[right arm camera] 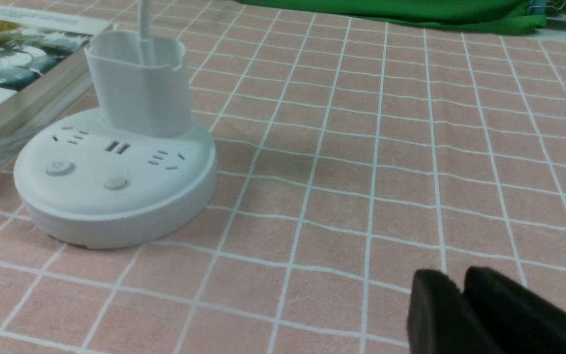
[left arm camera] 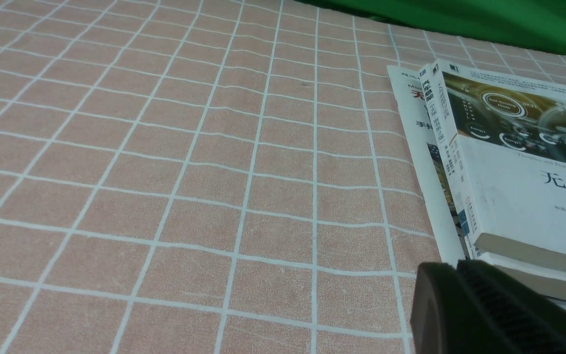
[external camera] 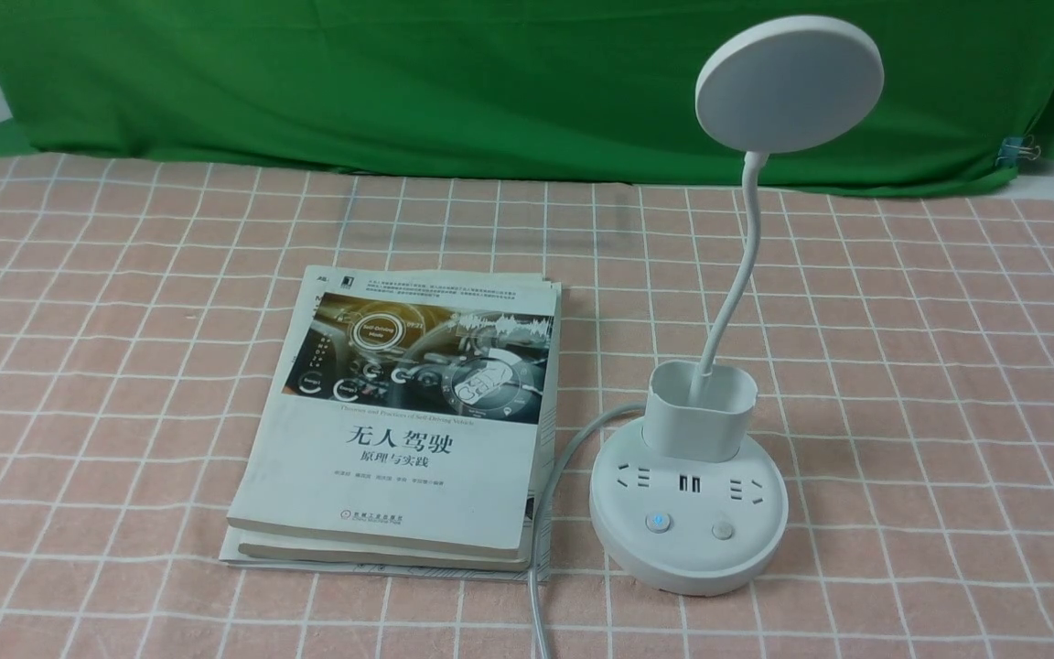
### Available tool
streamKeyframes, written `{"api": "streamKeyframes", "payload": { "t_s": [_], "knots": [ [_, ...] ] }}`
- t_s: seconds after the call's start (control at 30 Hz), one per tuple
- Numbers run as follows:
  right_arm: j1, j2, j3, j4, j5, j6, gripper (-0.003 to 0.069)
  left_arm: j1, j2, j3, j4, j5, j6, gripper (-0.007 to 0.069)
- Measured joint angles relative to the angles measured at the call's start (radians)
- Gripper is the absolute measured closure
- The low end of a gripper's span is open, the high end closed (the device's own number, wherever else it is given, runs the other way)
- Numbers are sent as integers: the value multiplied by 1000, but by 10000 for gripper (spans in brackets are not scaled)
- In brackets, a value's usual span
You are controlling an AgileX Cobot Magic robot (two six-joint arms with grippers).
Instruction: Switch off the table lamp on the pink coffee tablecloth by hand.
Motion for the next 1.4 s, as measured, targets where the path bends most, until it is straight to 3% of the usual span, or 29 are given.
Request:
{"api": "streamKeyframes", "payload": {
  "t_s": [1.4],
  "knots": [
    [0, 0, 0, 0, 0, 0, 437, 0, 0, 0, 0, 0, 0, 618]
  ]
}}
